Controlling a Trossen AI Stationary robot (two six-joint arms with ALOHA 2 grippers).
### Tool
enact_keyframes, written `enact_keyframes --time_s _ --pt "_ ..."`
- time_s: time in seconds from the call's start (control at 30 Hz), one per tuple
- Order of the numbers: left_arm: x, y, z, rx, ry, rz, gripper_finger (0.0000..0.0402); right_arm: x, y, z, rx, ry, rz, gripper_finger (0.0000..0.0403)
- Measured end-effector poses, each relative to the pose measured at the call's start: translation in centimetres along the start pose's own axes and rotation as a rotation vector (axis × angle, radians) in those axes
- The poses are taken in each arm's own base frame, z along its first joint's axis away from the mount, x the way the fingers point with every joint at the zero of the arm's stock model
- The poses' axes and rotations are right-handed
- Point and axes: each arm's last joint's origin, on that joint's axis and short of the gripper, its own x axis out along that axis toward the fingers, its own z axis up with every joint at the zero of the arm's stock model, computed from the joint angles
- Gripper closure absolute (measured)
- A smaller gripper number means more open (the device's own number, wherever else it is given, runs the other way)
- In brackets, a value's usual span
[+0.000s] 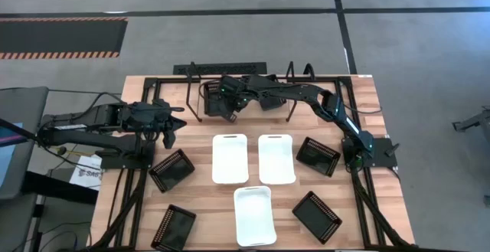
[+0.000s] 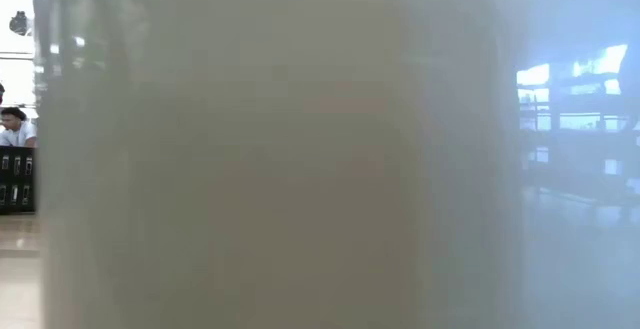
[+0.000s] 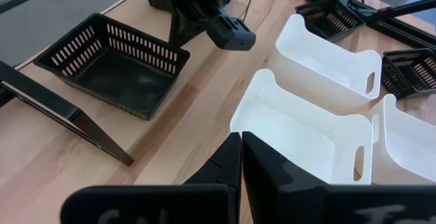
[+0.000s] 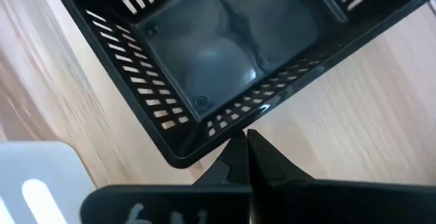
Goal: Stack baskets on shelf by color
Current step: Adjust the black bins
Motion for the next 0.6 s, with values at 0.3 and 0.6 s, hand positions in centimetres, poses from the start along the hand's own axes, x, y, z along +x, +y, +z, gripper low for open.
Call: enact_keyframes --time_s 0.3,0.6 --pt "0.0 0.0 0.0 0.000 0.000 0.000 0.0401 -0.1 0.9 0.5 0.011 -0.067 0.051 0.0403" --pt "0.0 0.0 0.0 0.000 0.001 0.000 0.0401 -2.5 -1.0 0.0 0.000 0.046 -0.086 0.0403"
